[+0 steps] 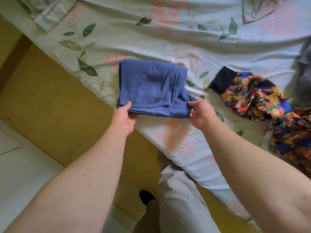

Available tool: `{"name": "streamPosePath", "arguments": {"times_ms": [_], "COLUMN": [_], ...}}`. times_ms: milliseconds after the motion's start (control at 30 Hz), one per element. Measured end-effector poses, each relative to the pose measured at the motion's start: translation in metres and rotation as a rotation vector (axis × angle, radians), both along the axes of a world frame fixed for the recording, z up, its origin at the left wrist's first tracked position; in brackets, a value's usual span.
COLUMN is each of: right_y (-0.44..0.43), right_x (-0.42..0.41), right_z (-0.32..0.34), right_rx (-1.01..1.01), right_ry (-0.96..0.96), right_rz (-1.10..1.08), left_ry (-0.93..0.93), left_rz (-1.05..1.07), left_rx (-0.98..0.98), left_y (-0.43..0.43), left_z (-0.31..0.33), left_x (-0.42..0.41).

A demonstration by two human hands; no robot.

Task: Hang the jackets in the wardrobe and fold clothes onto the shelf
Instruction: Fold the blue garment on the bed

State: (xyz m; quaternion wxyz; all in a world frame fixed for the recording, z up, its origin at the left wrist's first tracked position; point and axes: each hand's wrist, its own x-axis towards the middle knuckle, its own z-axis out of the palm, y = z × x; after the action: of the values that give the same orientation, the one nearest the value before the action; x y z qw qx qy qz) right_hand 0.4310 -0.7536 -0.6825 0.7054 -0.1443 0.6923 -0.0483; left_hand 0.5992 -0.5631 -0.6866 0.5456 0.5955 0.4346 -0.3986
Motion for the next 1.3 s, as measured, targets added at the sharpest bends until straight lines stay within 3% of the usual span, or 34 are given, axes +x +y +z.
{"name": "streamPosePath", "arguments": {"times_ms": [133, 200, 333, 433, 500, 633, 733, 933, 1033, 1100, 1200, 1300], "right_y": [0.008, 0.014, 0.057, 0.091, 0.1, 0.106, 0.108, 0.14, 0.171, 0.194, 0.228, 0.265], "right_x": [0.005, 0.012, 0.022, 0.028, 0.033, 0.05, 0.058, 0.074, 0.08, 0.083, 0.087, 0.086], "right_z": [-0.005, 0.003, 0.019, 0.018, 0.02, 0.046, 0.083, 0.179, 0.217, 0.24, 0.271, 0.297], "right_rx": [-0.323, -0.563, -1.096, -1.252, -1.242, -1.291, -1.376, -1.334, -1.279, -1.246, -1.221, -1.173], "right_ry": [0.508, 0.609, 0.373, 0.28, 0.315, 0.346, 0.261, -0.067, -0.224, -0.282, -0.394, -0.584], "right_rz": [0.321, 0.52, 1.191, 1.591, 1.679, 1.656, 1.656, 1.993, 2.172, 2.277, 2.373, 2.445], "left_ry": [0.023, 0.028, -0.007, -0.056, -0.084, -0.129, -0.175, -0.257, -0.19, -0.21, -0.298, -0.507], "left_rz": [-0.028, -0.051, -0.083, -0.121, -0.159, -0.159, -0.166, -0.311, -0.569, -0.806, -1.227, -1.593], "left_rx": [0.006, 0.0, -0.012, -0.041, -0.031, -0.014, 0.085, 0.391, 0.608, 0.644, 0.576, 0.784], "left_y": [0.001, 0.002, -0.001, -0.005, -0.009, -0.013, -0.006, 0.051, 0.096, 0.131, 0.186, 0.236], "left_z": [-0.001, 0.0, 0.007, 0.022, 0.039, 0.086, 0.133, 0.229, 0.272, 0.298, 0.331, 0.343], "left_x": [-0.003, -0.003, -0.001, -0.004, -0.008, -0.008, -0.007, -0.004, -0.005, -0.017, -0.049, -0.091]}}
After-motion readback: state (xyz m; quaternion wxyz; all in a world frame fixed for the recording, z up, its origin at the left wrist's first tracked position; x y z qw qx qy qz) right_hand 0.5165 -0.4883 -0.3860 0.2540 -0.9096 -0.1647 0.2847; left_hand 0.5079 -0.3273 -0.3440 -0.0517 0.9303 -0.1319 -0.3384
